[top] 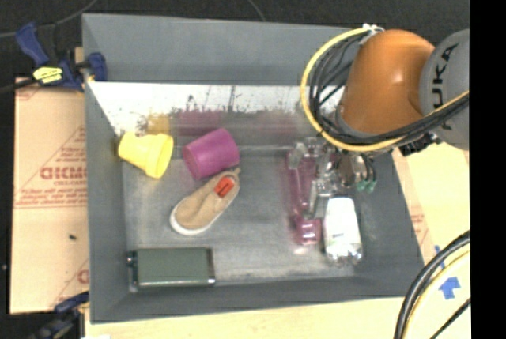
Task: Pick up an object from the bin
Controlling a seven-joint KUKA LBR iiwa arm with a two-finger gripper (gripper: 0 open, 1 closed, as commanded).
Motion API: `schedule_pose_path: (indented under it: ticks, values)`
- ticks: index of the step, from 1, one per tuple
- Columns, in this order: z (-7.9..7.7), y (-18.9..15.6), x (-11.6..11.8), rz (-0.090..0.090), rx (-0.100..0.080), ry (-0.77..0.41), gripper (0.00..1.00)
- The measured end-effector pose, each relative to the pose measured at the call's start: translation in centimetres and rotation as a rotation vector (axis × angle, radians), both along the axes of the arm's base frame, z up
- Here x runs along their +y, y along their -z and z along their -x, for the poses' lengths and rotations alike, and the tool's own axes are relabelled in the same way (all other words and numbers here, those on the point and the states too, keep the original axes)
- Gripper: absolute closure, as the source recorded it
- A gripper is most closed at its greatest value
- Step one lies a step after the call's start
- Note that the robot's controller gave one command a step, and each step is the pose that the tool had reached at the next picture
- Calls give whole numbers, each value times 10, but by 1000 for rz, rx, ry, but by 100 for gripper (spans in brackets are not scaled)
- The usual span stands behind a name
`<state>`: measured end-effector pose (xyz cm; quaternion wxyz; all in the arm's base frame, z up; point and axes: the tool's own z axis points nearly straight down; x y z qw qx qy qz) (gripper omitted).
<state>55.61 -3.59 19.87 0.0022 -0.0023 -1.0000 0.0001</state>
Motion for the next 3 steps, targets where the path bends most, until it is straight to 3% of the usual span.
schedule_pose_path:
  ticks: [1, 2, 3]
  values:
    - [0, -2, 0, 0, -3, 0, 0]
    - [4, -20, -29, -1, -5, -197, 0]
    - [-15, 38, 25, 0, -11, -97, 0]
